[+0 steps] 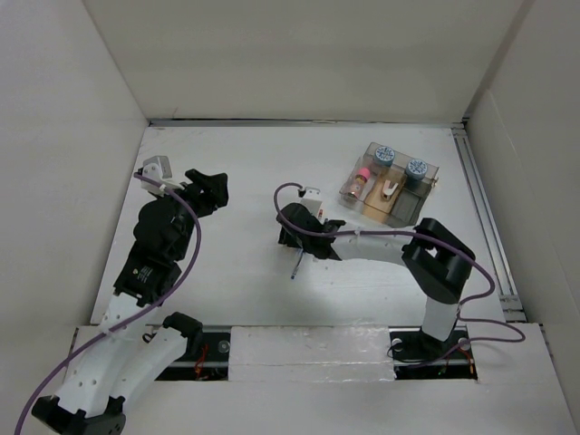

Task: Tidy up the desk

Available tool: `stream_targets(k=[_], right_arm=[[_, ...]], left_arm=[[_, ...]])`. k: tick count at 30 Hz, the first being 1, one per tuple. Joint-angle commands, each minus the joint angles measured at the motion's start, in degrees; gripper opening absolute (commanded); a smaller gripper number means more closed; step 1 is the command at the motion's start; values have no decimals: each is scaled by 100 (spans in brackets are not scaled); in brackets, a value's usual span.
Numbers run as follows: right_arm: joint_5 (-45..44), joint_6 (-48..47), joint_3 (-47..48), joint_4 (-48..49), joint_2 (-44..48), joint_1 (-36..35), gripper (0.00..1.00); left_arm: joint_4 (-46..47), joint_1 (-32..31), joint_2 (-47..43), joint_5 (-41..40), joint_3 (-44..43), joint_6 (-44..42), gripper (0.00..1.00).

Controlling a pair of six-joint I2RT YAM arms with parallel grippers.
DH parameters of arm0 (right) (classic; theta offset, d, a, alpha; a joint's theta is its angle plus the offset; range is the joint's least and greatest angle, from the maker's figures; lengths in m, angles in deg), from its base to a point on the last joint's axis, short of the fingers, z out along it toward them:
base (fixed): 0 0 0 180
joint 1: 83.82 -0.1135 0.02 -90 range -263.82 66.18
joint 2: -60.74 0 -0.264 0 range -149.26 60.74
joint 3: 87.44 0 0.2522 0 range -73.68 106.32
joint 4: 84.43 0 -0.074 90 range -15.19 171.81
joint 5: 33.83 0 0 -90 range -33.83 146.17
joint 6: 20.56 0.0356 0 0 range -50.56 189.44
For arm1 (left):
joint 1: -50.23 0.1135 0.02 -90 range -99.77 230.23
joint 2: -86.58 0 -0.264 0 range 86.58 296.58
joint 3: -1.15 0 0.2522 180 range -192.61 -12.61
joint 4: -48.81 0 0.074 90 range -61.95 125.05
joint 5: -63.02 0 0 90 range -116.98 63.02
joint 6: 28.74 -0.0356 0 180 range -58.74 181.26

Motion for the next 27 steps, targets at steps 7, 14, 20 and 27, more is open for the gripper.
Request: stream_targets(k=[7, 14, 20, 27], right_arm=[[-660, 199, 568, -578, -416, -261, 47], [-580, 261, 840, -647, -681, -313, 20], [-1177, 147, 375, -42, 644, -367, 17], [-1609, 287, -698, 301, 2044, 1268, 16]], left_arm=[[309, 26, -47, 68, -27, -72, 67], [309, 26, -73, 68, -26, -72, 67], [309, 26, -56, 86, -35, -72, 67], [274, 26, -108, 95, -27, -72, 67]])
